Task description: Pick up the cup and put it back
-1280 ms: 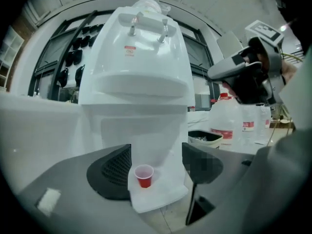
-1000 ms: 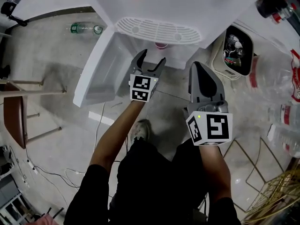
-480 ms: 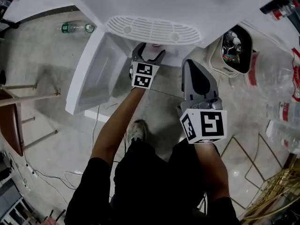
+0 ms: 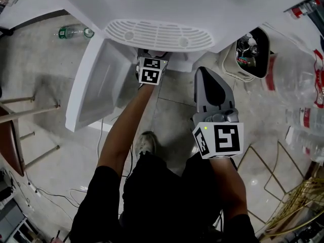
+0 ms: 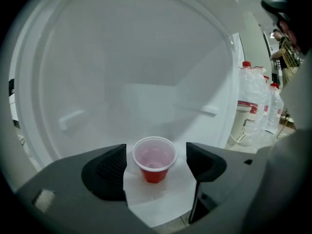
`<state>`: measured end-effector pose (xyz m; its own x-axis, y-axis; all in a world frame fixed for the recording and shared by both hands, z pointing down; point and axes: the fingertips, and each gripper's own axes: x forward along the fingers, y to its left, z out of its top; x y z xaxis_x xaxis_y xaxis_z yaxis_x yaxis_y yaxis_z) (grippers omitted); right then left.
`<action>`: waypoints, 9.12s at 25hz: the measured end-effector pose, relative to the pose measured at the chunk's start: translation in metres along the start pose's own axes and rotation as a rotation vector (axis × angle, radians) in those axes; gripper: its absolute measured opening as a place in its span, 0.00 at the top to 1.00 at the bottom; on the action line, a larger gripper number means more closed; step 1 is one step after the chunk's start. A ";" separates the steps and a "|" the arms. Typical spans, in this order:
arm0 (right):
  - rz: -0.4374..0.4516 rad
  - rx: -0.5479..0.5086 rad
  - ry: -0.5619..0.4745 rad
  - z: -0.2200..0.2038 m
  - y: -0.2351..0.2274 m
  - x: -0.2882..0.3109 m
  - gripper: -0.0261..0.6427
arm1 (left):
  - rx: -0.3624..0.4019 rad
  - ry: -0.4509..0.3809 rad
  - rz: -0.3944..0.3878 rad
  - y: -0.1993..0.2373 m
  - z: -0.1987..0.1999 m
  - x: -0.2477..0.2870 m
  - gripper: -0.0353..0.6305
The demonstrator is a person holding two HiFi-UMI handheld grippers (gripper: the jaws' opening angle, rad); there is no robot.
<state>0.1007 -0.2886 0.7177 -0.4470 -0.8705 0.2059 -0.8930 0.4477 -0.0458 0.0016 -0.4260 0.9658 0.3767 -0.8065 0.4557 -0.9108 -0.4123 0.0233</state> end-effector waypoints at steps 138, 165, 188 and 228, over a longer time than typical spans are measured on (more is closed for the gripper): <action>0.085 0.023 -0.055 0.110 0.045 -0.006 0.97 | -0.043 -0.237 -0.071 0.003 0.288 -0.258 0.42; 0.096 0.026 -0.062 0.113 0.049 -0.015 0.97 | -0.017 -0.267 -0.060 0.003 0.302 -0.269 0.40; 0.115 0.051 -0.010 0.107 0.062 0.003 0.97 | -0.105 -0.413 -0.107 -0.019 0.284 -0.354 0.87; 0.182 0.201 0.381 0.502 0.144 -0.332 0.97 | -0.279 -0.186 0.077 -0.187 0.608 -0.764 0.94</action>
<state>0.0941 -0.0376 0.1520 -0.5797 -0.6274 0.5200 -0.8112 0.5048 -0.2952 -0.0134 0.0098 0.0725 0.3057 -0.9049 0.2962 -0.9394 -0.2358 0.2491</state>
